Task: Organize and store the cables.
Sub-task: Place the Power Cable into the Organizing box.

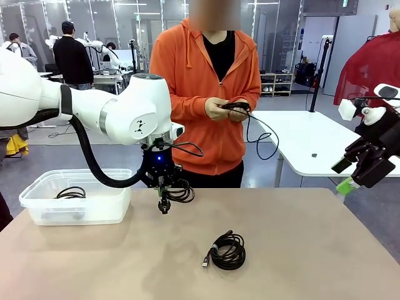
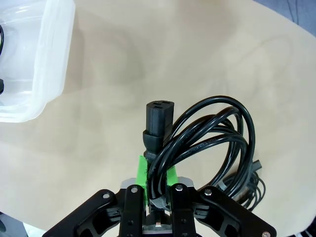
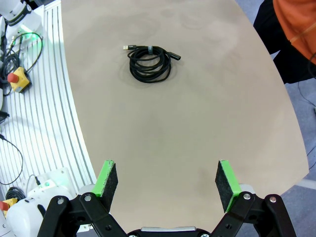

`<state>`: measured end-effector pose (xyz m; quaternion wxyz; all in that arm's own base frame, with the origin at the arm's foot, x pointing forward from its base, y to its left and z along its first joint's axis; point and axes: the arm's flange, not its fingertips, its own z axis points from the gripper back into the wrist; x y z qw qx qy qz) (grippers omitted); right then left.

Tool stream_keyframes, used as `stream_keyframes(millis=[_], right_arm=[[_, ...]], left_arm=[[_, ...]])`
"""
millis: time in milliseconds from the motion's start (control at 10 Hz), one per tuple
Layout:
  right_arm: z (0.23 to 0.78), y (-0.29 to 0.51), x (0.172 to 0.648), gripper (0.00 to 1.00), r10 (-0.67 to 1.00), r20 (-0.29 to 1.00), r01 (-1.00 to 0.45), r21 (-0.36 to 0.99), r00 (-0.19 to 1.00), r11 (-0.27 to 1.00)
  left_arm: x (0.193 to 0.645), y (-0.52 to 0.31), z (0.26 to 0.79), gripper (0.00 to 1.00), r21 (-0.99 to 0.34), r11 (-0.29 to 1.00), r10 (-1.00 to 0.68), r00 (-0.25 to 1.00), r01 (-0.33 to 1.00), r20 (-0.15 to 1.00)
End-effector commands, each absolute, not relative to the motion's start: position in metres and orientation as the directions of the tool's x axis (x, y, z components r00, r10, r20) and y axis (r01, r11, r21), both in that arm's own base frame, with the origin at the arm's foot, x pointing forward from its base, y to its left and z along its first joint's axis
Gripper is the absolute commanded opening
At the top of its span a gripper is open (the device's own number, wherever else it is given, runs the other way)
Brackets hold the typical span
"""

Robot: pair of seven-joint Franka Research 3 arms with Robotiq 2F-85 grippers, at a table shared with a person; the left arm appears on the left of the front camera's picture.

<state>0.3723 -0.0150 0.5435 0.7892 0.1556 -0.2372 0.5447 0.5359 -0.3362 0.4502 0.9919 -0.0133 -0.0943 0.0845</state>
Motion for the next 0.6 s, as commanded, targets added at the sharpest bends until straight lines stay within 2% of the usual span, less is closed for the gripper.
stream_keyframes(millis=[0, 200, 500], right_arm=[[0.545, -0.013, 0.375, 1.0, 0.783, 0.547, -0.931, -0.016, 0.297, 0.365], [0.545, -0.013, 0.375, 1.0, 0.783, 0.547, -0.931, -0.016, 0.297, 0.365], [0.545, -0.013, 0.375, 1.0, 0.783, 0.547, -0.931, -0.016, 0.297, 0.365]], left_arm=[[0.536, -0.336, 0.45, 0.16, -0.042, 0.985, 0.171, 0.968, -0.166, 0.185], [0.553, -0.28, 0.498, 0.16, 0.034, 0.996, 0.075, 0.967, -0.086, 0.242], [0.563, -0.18, 0.514, 0.16, 0.042, 0.994, 0.085, 0.959, -0.1, 0.27]])
